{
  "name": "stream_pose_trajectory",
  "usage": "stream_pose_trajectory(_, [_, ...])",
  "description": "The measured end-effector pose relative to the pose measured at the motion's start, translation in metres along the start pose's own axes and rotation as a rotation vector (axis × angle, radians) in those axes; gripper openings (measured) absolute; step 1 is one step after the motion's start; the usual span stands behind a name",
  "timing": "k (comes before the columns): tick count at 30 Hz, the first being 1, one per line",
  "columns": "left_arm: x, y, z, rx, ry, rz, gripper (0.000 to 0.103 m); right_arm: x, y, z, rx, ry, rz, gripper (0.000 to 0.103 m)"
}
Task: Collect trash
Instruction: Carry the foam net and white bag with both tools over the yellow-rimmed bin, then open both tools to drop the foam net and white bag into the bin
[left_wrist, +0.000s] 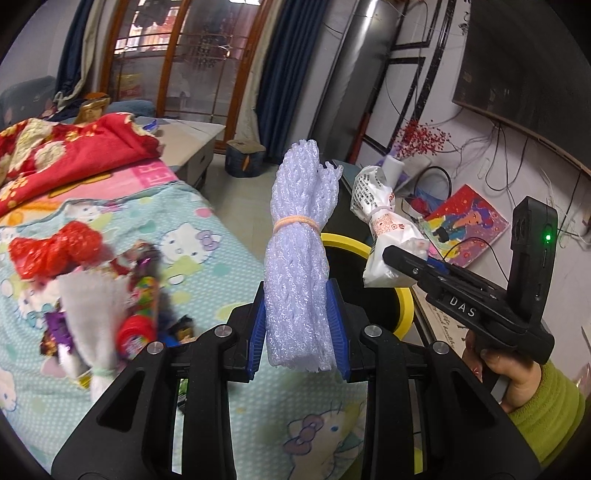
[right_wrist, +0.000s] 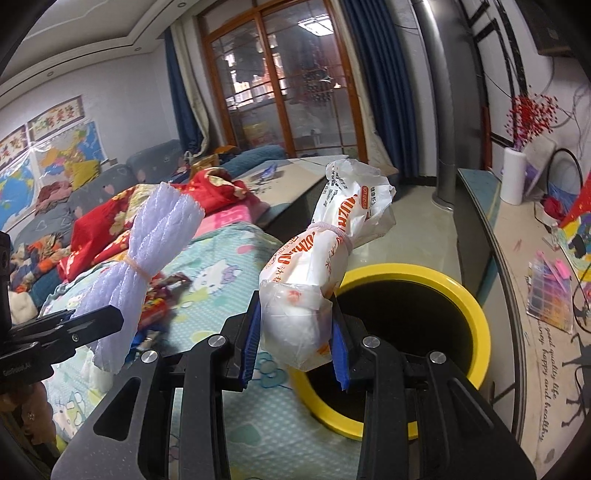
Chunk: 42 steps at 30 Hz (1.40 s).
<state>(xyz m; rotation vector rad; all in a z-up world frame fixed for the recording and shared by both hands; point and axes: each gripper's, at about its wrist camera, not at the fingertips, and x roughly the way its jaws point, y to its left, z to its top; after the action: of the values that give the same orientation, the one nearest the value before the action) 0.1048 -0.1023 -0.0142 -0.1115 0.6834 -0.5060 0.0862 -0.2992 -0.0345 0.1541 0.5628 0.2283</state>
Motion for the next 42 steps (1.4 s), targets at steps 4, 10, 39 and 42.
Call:
stream_pose_trajectory(4, [0.015, -0.008, 0.003, 0.007, 0.019, -0.009, 0.024, 0.002, -0.015, -0.003, 0.028, 0.012, -0.022, 0.032])
stream_pose_trajectory(10, [0.04, -0.024, 0.007, 0.029, 0.051, -0.024, 0.024, 0.004, -0.038, -0.013, 0.064, 0.034, -0.051, 0.032])
stream_pose_trajectory(39, [0.072, -0.023, 0.014, -0.037, 0.005, 0.032, 0.091, 0.015, -0.08, -0.028, 0.16, 0.075, -0.134, 0.062])
stream_pose_trajectory(42, [0.063, -0.018, 0.014, -0.036, -0.014, 0.056, 0.091, 0.013, -0.067, -0.025, 0.136, 0.068, -0.114, 0.063])
